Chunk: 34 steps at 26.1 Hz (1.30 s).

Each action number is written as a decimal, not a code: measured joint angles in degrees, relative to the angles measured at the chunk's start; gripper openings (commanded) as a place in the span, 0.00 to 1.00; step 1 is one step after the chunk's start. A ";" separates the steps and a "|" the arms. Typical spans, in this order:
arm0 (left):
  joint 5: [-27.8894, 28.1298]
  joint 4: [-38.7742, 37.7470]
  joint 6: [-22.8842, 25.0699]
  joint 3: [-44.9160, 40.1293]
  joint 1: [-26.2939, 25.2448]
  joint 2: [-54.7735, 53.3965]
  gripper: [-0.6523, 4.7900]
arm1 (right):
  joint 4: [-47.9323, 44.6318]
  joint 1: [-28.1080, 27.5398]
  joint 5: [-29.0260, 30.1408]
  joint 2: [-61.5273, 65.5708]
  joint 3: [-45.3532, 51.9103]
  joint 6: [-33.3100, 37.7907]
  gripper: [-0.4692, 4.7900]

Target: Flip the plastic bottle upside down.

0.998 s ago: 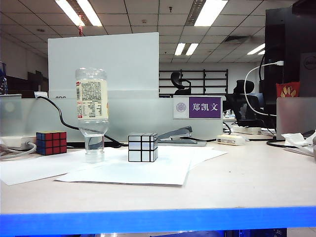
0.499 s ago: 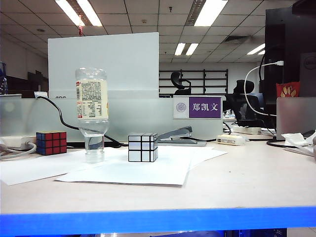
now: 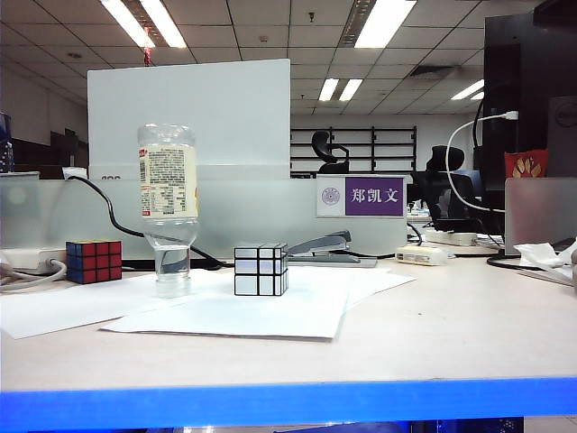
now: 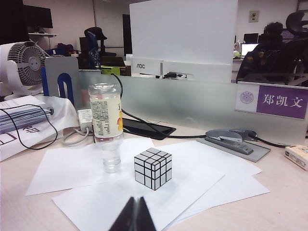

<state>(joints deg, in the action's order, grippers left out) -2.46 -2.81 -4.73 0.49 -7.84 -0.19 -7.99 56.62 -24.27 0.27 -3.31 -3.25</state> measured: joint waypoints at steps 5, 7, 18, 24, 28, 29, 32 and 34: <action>0.00 0.00 0.00 0.00 0.00 0.00 0.11 | 0.00 -5.01 0.66 -0.11 0.00 0.02 0.07; 0.00 -0.02 0.00 0.00 0.00 0.00 0.11 | -0.07 -8.22 1.05 -0.11 0.00 0.00 0.07; -0.04 -0.02 0.00 0.00 0.00 0.00 0.11 | 3.85 -29.77 7.61 -0.11 1.86 3.54 0.07; -0.07 -0.22 0.00 0.00 -0.02 0.00 0.11 | 7.06 -46.82 24.76 -0.11 2.78 6.23 0.07; -0.04 -0.42 0.00 0.00 -0.02 0.00 0.11 | 8.41 -56.35 31.12 -0.11 2.78 6.86 0.07; -0.04 -0.44 0.00 0.00 -0.02 0.00 0.11 | 8.63 -57.88 31.30 -0.11 2.78 7.50 0.07; -0.04 -0.42 0.00 0.00 -0.02 0.00 0.11 | 8.83 -59.80 30.93 -0.11 2.78 8.68 0.07; -0.04 -0.44 0.00 0.00 -0.02 0.00 0.11 | 8.90 -60.08 29.16 -0.11 2.78 8.85 0.07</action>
<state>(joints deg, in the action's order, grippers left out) -2.50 -3.25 -4.73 0.49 -7.86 -0.19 0.91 -3.46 4.89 0.16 -0.54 5.61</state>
